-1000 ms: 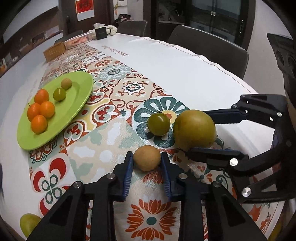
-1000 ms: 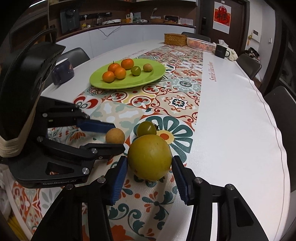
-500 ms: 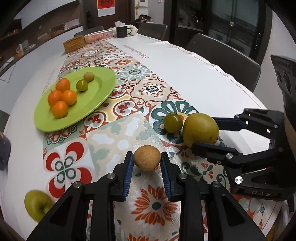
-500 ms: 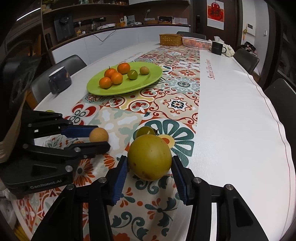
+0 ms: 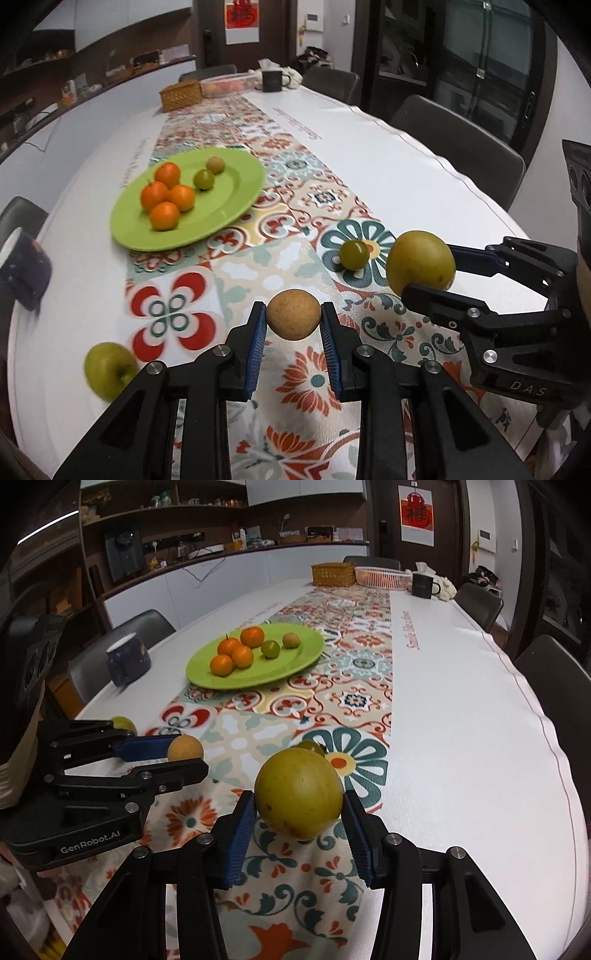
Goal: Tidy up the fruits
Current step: 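Carry the kiwi and pear in both tools over the plate, then open both tools to release the kiwi and pear onto the plate, then move both open tools toward the green apple and small green fruit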
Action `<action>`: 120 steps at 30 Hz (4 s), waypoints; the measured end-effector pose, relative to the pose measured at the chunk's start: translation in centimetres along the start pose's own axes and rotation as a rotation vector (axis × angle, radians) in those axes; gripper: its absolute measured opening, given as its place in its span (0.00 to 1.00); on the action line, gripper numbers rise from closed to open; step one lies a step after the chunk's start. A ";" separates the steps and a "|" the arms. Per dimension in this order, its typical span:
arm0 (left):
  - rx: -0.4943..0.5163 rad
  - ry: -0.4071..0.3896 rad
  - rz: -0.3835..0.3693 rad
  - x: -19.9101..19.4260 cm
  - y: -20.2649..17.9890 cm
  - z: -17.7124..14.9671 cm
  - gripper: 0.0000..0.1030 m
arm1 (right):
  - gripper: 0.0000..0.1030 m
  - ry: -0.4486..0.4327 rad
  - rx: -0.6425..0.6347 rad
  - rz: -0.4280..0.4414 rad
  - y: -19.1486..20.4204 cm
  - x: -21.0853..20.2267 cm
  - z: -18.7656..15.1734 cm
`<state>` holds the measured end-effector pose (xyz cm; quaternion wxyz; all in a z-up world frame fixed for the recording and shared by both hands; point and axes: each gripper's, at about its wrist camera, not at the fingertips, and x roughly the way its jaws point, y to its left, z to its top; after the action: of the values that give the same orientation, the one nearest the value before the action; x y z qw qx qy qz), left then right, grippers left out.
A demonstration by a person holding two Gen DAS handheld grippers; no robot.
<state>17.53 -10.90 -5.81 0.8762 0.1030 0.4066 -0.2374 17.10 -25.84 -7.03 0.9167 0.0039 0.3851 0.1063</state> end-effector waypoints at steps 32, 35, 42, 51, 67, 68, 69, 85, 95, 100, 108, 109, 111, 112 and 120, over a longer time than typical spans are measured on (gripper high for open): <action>-0.056 -0.241 0.180 -7.4 6.8 5.9 0.29 | 0.47 -0.222 -0.020 0.047 4.7 -2.8 10.7; -0.073 -0.232 0.173 -6.7 8.0 6.8 0.29 | 0.47 -0.221 -0.025 0.045 4.8 -1.9 12.2; -0.098 -0.195 0.152 -3.6 10.5 9.2 0.29 | 0.47 -0.176 -0.034 0.051 4.5 1.4 14.8; -0.106 -0.123 0.130 1.4 12.4 12.1 0.29 | 0.47 -0.069 -0.025 0.045 3.3 7.0 16.5; -0.068 0.009 0.130 9.2 12.9 13.9 0.29 | 0.47 0.089 0.034 0.028 1.1 13.7 16.1; -0.070 0.015 0.132 9.3 13.0 13.8 0.29 | 0.47 0.095 0.033 0.027 1.0 13.9 16.0; -0.069 0.021 0.131 9.5 13.0 13.8 0.29 | 0.47 0.102 0.033 0.026 1.0 14.1 15.9; -0.079 -0.070 0.223 2.7 12.7 12.2 0.53 | 0.58 0.008 0.041 0.024 1.8 10.5 16.2; -0.100 -0.154 0.247 -3.3 11.2 10.3 0.68 | 0.72 -0.133 -0.027 -0.055 3.8 3.4 15.1; -0.126 -0.180 0.273 -6.2 10.7 8.7 0.77 | 0.78 -0.183 -0.007 -0.103 4.5 0.1 14.1; -0.137 -0.218 0.338 -10.2 10.2 5.2 0.84 | 0.78 -0.219 0.035 -0.215 5.0 -3.1 11.8; -0.136 -0.223 0.342 -10.5 10.1 4.9 0.85 | 0.78 -0.224 0.033 -0.226 5.2 -3.4 11.4; -0.145 -0.235 0.353 -11.3 9.7 3.9 0.88 | 0.78 -0.228 0.032 -0.239 5.3 -4.0 10.8; -0.148 -0.238 0.357 -11.4 9.6 3.5 0.90 | 0.78 -0.226 0.037 -0.241 5.5 -4.3 10.4; -0.198 -0.229 0.422 -11.6 8.5 -0.6 0.92 | 0.78 -0.247 0.106 -0.294 5.1 -5.7 7.1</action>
<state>14.93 0.58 2.53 0.9525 0.0717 0.2954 -0.0188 17.23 -21.43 2.41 0.9611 0.0088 0.2713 -0.0506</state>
